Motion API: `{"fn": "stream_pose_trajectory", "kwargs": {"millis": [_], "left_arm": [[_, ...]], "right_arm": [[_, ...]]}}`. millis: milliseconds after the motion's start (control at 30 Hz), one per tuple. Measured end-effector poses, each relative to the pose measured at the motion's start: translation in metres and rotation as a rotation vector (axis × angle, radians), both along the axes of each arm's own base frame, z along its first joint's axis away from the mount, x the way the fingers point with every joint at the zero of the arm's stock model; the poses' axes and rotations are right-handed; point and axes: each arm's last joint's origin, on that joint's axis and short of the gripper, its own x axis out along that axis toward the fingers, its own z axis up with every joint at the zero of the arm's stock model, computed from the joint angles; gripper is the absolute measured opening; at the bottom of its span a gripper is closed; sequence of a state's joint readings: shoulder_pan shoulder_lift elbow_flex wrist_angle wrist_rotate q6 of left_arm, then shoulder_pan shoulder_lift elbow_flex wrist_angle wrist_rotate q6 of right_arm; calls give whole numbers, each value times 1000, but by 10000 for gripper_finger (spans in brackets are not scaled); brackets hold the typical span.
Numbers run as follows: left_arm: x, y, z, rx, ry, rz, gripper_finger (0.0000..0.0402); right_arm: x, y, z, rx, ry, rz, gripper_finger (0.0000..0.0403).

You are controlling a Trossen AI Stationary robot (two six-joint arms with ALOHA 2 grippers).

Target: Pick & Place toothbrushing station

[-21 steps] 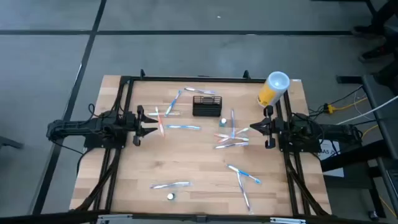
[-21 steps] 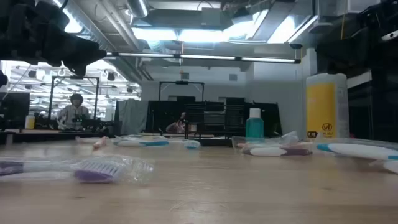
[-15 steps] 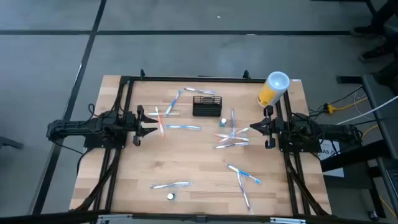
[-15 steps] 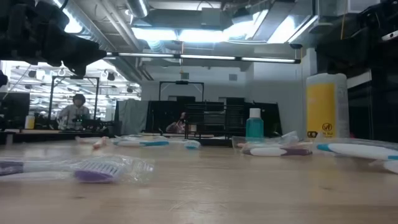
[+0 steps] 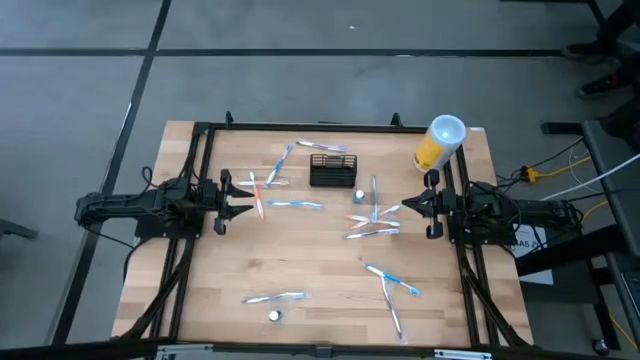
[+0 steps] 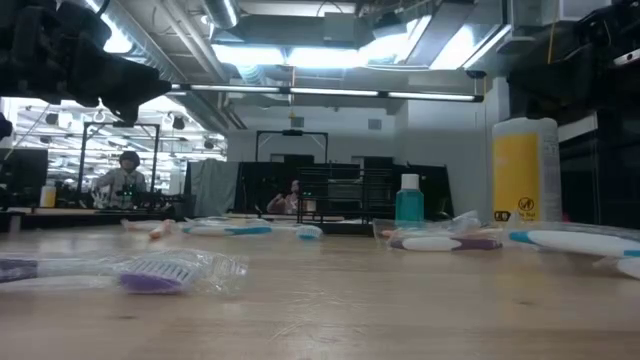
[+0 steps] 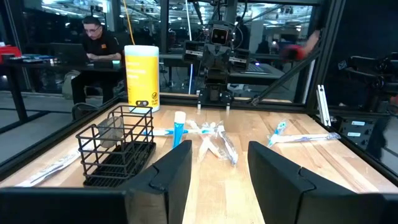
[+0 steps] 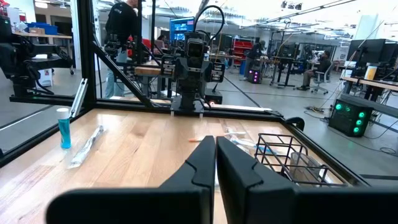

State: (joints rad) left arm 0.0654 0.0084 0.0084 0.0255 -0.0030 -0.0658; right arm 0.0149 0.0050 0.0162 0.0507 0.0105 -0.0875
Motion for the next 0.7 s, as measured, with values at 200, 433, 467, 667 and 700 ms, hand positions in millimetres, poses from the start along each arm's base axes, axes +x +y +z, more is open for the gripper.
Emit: {"fn": "stream_pose_trajectory", "kwargs": {"millis": [200, 433, 467, 667, 700], "left_arm": [[0, 0, 0, 0, 0, 0, 153], [0, 0, 0, 0, 0, 0, 153], [0, 0, 0, 0, 0, 0, 153], [0, 0, 0, 0, 0, 0, 152], [0, 0, 0, 0, 0, 0, 153]], "right_arm": [[0, 0, 0, 0, 0, 0, 17], [0, 0, 0, 0, 0, 0, 17], [0, 0, 0, 0, 0, 0, 17], [0, 0, 0, 0, -1, -3, 17], [0, -1, 0, 0, 0, -17, 17]]}}
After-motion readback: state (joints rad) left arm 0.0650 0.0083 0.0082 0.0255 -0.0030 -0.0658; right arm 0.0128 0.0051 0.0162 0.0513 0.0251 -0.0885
